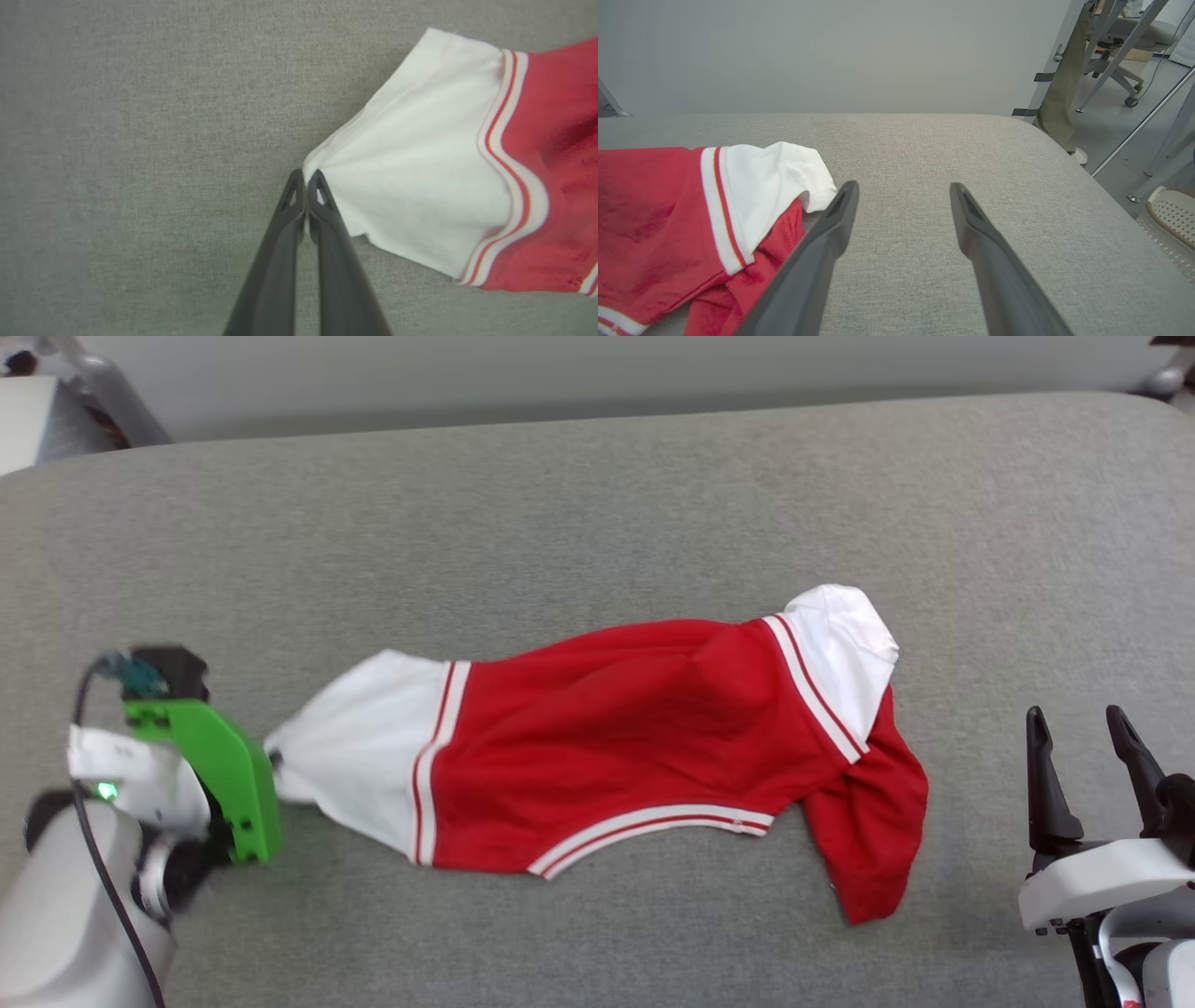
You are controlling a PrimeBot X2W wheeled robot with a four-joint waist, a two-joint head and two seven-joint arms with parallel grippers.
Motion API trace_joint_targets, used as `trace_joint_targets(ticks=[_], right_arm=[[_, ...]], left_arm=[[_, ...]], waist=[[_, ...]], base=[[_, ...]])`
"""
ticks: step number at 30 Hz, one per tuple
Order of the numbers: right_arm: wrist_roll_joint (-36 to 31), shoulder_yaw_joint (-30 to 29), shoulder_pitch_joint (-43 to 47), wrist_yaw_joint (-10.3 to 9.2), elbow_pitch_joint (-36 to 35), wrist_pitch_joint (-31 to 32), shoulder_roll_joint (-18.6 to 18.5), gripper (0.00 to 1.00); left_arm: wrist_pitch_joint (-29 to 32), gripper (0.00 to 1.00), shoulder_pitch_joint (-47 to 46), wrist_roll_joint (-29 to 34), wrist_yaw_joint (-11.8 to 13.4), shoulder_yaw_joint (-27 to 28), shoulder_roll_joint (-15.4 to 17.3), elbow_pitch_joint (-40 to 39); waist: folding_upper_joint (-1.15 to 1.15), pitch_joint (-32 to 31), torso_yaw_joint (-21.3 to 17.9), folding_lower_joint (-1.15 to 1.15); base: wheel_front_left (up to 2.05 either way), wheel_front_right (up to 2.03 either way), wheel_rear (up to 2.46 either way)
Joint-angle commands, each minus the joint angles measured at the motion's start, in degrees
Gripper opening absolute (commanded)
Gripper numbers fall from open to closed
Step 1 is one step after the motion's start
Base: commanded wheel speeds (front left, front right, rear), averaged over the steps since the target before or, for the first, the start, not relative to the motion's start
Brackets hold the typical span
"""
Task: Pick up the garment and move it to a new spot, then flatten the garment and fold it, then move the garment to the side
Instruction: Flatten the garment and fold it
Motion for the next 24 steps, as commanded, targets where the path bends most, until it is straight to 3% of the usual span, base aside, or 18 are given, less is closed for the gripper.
trace_joint_targets(ticks=[1, 8, 9, 11, 12, 19, 24], right_arm=[[-0.25, 0.18, 0.48, -0.08, -0.13, 0.22, -0.02, 1.00], [-0.08, 0.53, 0.93, -0.08, 0.27, 1.48, -0.36, 1.00], [-0.07, 0.39, 0.90, -0.08, 0.29, 1.57, -0.41, 1.00], [-0.06, 0.16, 0.84, -0.08, 0.46, 1.83, -0.57, 1.00], [-0.01, 0.06, 0.84, -0.08, 0.61, 2.03, -0.68, 1.00], [0.04, -0.12, 1.16, -0.08, 0.76, 3.38, -1.33, 1.00], [1.72, 1.87, 0.95, -0.08, -0.40, 9.74, -4.95, 1.00]], left_arm=[[0.52, 0.00, 2.70, -0.65, 0.43, -0.34, -0.20, -0.60], [-3.52, 0.00, 7.68, -0.40, 0.75, -2.32, -3.94, -3.60], [-4.47, 0.13, 7.67, -0.13, 0.69, -2.54, -4.42, -3.70], [-6.69, 0.82, 7.54, 0.51, 0.63, -2.91, -5.38, -3.59], [-8.35, 1.00, 7.40, 0.95, 0.29, -3.18, -5.88, -3.51], [-25.54, 1.00, 6.04, 5.90, -0.25, -2.56, -7.68, -4.50], [-38.80, 1.00, 7.39, 9.26, 0.33, -2.53, -9.91, -6.42]], waist=[[0.00, -2.24, 2.63, 0.00], [0.00, -2.25, 4.47, 0.00], [0.00, -2.18, 4.65, 0.00], [0.00, -2.09, 4.98, 0.00], [0.00, -2.10, 5.19, 0.00], [0.00, -2.91, 6.34, 0.00], [0.00, -3.13, 7.74, 0.00]], base=[[0.00, 0.00, 0.00], [0.00, 0.00, 0.00], [0.00, 0.00, 0.00], [0.00, 0.00, 0.00], [0.00, 0.00, 0.00], [0.00, 0.00, 0.00], [0.00, 0.00, 0.00]])
